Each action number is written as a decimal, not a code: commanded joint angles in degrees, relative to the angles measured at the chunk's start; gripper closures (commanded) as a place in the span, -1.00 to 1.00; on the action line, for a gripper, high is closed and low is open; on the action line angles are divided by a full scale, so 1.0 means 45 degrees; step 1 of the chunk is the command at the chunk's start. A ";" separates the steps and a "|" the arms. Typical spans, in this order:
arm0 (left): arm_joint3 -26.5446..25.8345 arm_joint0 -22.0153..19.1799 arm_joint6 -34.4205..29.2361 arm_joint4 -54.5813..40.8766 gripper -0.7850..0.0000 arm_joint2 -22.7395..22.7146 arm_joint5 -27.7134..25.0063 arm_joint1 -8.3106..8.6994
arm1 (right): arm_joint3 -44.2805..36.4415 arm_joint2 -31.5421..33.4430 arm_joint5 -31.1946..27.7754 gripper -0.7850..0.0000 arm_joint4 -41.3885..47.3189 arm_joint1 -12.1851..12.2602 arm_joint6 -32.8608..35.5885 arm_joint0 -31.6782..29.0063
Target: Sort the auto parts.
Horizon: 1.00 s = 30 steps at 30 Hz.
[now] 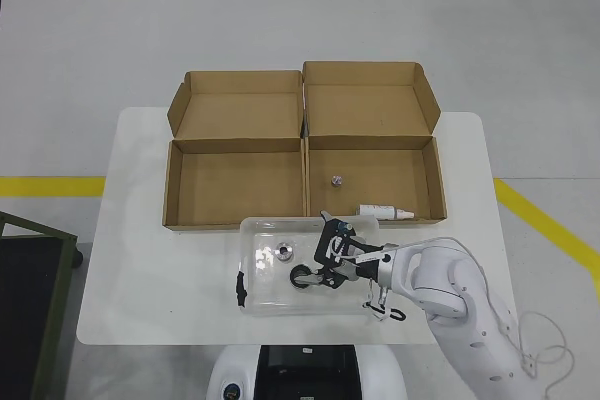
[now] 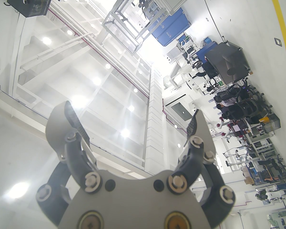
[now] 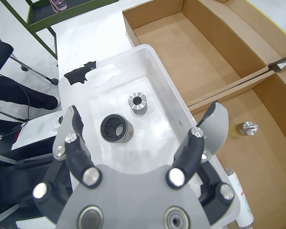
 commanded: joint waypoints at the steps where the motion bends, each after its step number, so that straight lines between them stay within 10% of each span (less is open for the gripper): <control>1: 0.0000 0.0000 0.0000 0.0000 -1.00 0.0000 0.0000 0.0000 | 0.0000 0.0000 0.0000 -1.00 0.0000 0.0000 0.0000 0.0000; 30: 0.0000 0.0000 0.0000 0.0000 -1.00 0.0000 0.0000 0.0000 | 0.0000 -0.0923 -0.0529 -1.00 -0.0262 0.0166 0.0800 0.0252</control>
